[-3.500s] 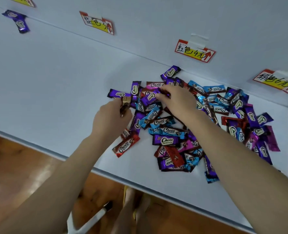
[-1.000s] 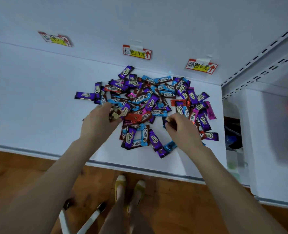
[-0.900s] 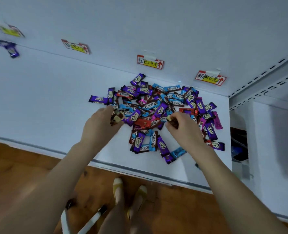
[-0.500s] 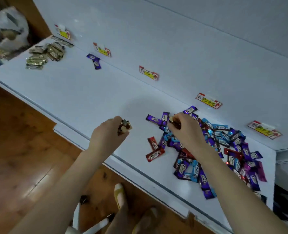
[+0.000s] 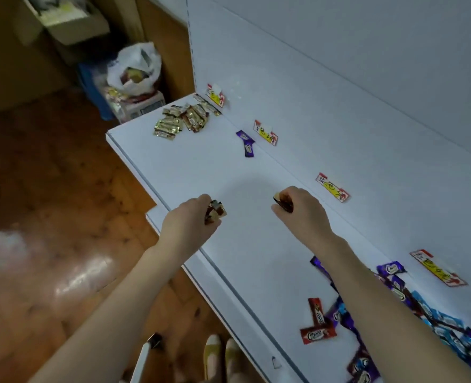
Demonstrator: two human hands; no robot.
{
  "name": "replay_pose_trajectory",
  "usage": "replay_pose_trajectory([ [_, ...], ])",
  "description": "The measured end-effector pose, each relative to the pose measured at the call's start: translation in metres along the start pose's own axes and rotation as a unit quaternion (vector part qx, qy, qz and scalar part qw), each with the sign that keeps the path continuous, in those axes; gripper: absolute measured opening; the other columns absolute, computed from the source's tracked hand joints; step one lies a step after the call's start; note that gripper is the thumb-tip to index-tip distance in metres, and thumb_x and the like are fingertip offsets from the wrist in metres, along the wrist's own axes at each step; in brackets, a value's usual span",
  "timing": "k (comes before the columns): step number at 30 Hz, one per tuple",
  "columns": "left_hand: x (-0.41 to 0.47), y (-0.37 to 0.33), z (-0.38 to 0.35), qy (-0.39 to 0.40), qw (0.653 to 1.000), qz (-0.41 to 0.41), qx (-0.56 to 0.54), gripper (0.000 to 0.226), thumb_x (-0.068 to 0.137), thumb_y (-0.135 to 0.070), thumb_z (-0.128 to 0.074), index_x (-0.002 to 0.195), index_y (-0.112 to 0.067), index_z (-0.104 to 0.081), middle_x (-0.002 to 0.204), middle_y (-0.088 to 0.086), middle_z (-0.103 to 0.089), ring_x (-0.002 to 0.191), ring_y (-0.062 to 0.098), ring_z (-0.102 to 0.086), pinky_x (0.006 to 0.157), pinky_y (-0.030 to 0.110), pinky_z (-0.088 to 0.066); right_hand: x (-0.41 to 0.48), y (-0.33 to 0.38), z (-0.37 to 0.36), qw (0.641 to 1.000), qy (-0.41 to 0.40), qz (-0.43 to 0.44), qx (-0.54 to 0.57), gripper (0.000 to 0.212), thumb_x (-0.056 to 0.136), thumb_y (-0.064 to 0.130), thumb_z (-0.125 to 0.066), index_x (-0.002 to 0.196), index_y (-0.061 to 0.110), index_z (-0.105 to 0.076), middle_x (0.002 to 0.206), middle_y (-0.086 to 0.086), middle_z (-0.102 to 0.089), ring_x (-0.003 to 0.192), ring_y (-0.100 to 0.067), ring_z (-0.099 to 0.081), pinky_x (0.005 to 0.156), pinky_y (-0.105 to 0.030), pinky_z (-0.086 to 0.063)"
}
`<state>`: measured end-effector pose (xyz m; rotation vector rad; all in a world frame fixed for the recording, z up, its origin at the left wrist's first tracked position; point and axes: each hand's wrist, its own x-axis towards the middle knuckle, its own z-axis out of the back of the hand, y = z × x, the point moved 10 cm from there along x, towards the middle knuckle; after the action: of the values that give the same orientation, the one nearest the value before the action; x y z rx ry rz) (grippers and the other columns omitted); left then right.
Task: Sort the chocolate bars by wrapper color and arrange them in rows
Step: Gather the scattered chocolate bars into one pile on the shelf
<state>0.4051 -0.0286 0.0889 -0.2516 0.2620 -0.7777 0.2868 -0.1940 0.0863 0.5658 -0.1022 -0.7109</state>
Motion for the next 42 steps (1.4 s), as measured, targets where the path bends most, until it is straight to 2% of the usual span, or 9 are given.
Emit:
replay_pose_trajectory([
  [4,0.009,0.033,0.018,-0.022,0.999,0.044,-0.003,0.021,0.093,-0.035,-0.052,0.092,-0.017,-0.039,0.08,-0.004,-0.048,0.07,0.014,-0.045,0.046,0.02,-0.025,0.036,0.042,-0.016,0.999,0.018,0.049,-0.009,0.021,0.09,0.028,-0.055,0.106,0.013,-0.056,0.106,-0.003,-0.058,0.089,-0.018,-0.054,0.071,-0.026,-0.038],
  [6,0.013,0.051,0.024,-0.033,0.998,0.061,-0.001,0.022,0.094,-0.033,-0.052,0.089,-0.017,-0.038,0.078,-0.004,-0.047,0.068,0.014,-0.044,0.046,0.021,-0.022,0.051,0.064,-0.027,0.997,0.033,0.072,-0.011,0.023,0.09,0.028,-0.056,0.107,0.013,-0.056,0.107,-0.003,-0.057,0.09,-0.019,-0.055,0.073,-0.027,-0.041],
  [11,0.032,0.092,0.039,-0.045,0.994,0.094,-0.018,0.021,0.092,-0.031,-0.055,0.094,-0.013,-0.045,0.082,-0.001,-0.052,0.073,0.02,-0.052,0.05,0.025,-0.03,0.086,0.115,-0.057,0.991,0.071,0.113,-0.013,0.024,0.089,0.028,-0.057,0.107,0.013,-0.056,0.107,-0.004,-0.058,0.092,-0.019,-0.056,0.075,-0.028,-0.043],
  [17,0.085,0.151,0.059,-0.055,0.992,0.107,-0.042,0.028,0.091,-0.032,-0.057,0.109,-0.012,-0.046,0.096,0.003,-0.06,0.076,0.018,-0.053,0.054,0.024,-0.038,0.152,0.172,-0.096,0.988,0.081,0.127,-0.016,0.023,0.089,0.028,-0.057,0.105,0.012,-0.055,0.102,-0.003,-0.055,0.084,-0.017,-0.051,0.068,-0.026,-0.036],
  [25,0.196,0.218,0.071,-0.003,0.996,0.07,-0.056,0.037,0.091,-0.034,-0.058,0.119,-0.016,-0.042,0.112,0.004,-0.06,0.079,0.013,-0.049,0.05,0.015,-0.037,0.252,0.218,-0.146,0.994,0.084,0.064,0.009,0.02,0.087,0.02,-0.058,0.103,0.008,-0.053,0.098,-0.003,-0.051,0.084,-0.018,-0.048,0.069,-0.027,-0.037],
  [29,0.248,0.226,0.063,0.039,0.997,0.04,-0.047,0.04,0.09,-0.033,-0.06,0.121,-0.016,-0.041,0.114,0.004,-0.058,0.081,0.012,-0.045,0.05,0.016,-0.035,0.29,0.212,-0.155,0.995,0.095,0.015,0.012,0.021,0.085,0.015,-0.057,0.105,0.008,-0.052,0.097,-0.004,-0.049,0.082,-0.019,-0.046,0.067,-0.026,-0.034],
  [34,0.3,0.23,0.039,0.084,0.995,0.013,-0.047,0.039,0.089,-0.033,-0.06,0.12,-0.017,-0.042,0.111,0.004,-0.058,0.084,0.012,-0.048,0.055,0.02,-0.035,0.331,0.199,-0.158,0.997,0.075,-0.018,0.017,0.01,0.085,0.011,-0.058,0.091,0.008,-0.051,0.084,-0.003,-0.046,0.077,-0.02,-0.043,0.055,-0.028,-0.029],
  [37,0.322,0.237,0.026,0.084,0.995,-0.001,-0.05,0.035,0.089,-0.034,-0.06,0.116,-0.016,-0.045,0.109,0.005,-0.057,0.094,0.019,-0.055,0.065,0.025,-0.036,0.352,0.191,-0.171,0.997,0.067,-0.031,0.021,0.012,0.085,0.012,-0.06,0.091,0.007,-0.052,0.086,-0.006,-0.048,0.076,-0.02,-0.044,0.06,-0.027,-0.029],
  [42,0.347,0.241,0.004,0.101,0.993,-0.045,-0.045,0.04,0.088,-0.034,-0.061,0.117,-0.01,-0.048,0.11,0.01,-0.053,0.098,0.026,-0.054,0.068,0.029,-0.037,0.376,0.179,-0.204,0.996,0.069,-0.057,0.014,0.013,0.084,0.014,-0.061,0.089,0.01,-0.049,0.092,-0.011,-0.049,0.08,-0.023,-0.046,0.063,-0.026,-0.03],
])
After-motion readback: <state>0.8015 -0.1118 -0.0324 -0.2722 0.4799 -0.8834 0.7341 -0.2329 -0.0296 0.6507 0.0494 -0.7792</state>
